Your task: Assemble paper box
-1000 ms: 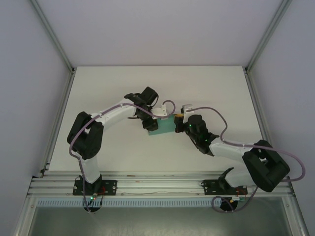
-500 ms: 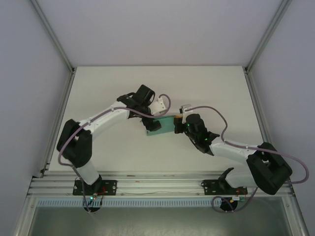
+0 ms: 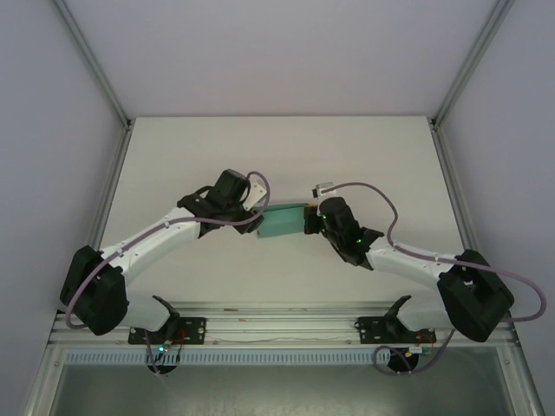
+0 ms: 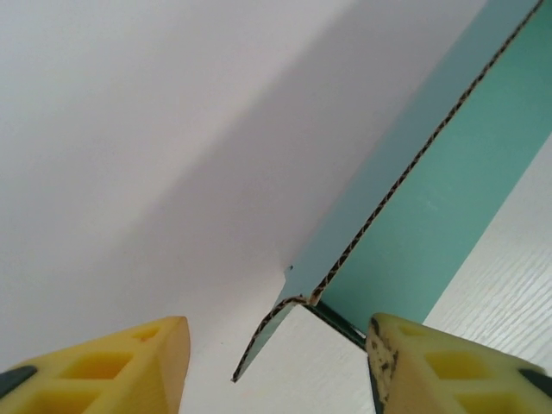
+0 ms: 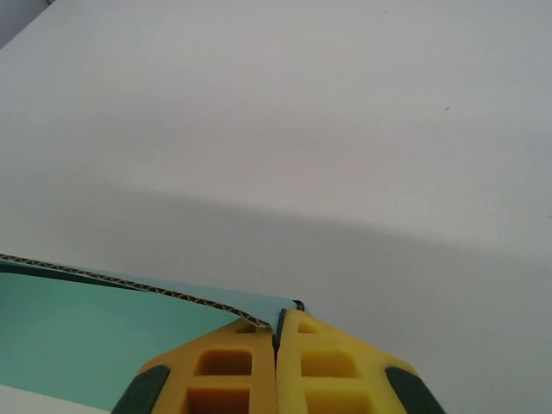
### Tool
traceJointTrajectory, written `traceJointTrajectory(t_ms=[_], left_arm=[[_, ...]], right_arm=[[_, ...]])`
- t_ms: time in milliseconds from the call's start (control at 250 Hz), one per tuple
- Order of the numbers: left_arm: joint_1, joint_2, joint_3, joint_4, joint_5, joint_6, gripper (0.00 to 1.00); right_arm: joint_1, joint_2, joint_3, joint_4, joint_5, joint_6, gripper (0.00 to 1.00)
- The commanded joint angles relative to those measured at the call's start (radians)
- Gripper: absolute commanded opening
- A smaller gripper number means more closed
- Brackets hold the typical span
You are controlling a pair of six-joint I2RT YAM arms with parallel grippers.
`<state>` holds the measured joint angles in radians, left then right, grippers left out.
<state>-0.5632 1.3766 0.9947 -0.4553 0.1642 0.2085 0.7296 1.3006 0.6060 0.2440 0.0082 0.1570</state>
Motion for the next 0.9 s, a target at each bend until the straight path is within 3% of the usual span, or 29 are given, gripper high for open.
traceJointTrajectory(t_ms=[0, 108, 244, 440, 476, 751, 895], left_arm=[[-0.006, -0.017, 0.0, 0.06, -0.027, -0.038, 0.5], [-0.006, -0.006, 0.012, 0.056, -0.03, -0.031, 0.46], [-0.006, -0.003, 0.019, 0.043, -0.037, -0.057, 0.16], [-0.012, 0.006, 0.002, 0.071, -0.014, -0.152, 0.07], [-0.015, 0.01, -0.005, 0.092, -0.018, -0.193, 0.0], [-0.018, 0.027, 0.012, 0.082, 0.026, -0.63, 0.0], [-0.018, 0.009, 0.008, 0.043, 0.082, -0.703, 0.0]], right_arm=[[0.014, 0.032, -0.01, -0.187, -0.002, 0.024, 0.0], [0.014, 0.034, -0.002, -0.198, -0.005, 0.024, 0.0], [0.015, 0.035, 0.011, -0.217, -0.002, 0.03, 0.0], [0.016, 0.034, 0.02, -0.233, 0.005, 0.056, 0.0], [0.018, 0.032, 0.021, -0.235, 0.01, 0.067, 0.0], [0.04, 0.025, 0.064, -0.298, 0.063, 0.178, 0.0], [0.063, 0.026, 0.076, -0.316, 0.084, 0.207, 0.0]])
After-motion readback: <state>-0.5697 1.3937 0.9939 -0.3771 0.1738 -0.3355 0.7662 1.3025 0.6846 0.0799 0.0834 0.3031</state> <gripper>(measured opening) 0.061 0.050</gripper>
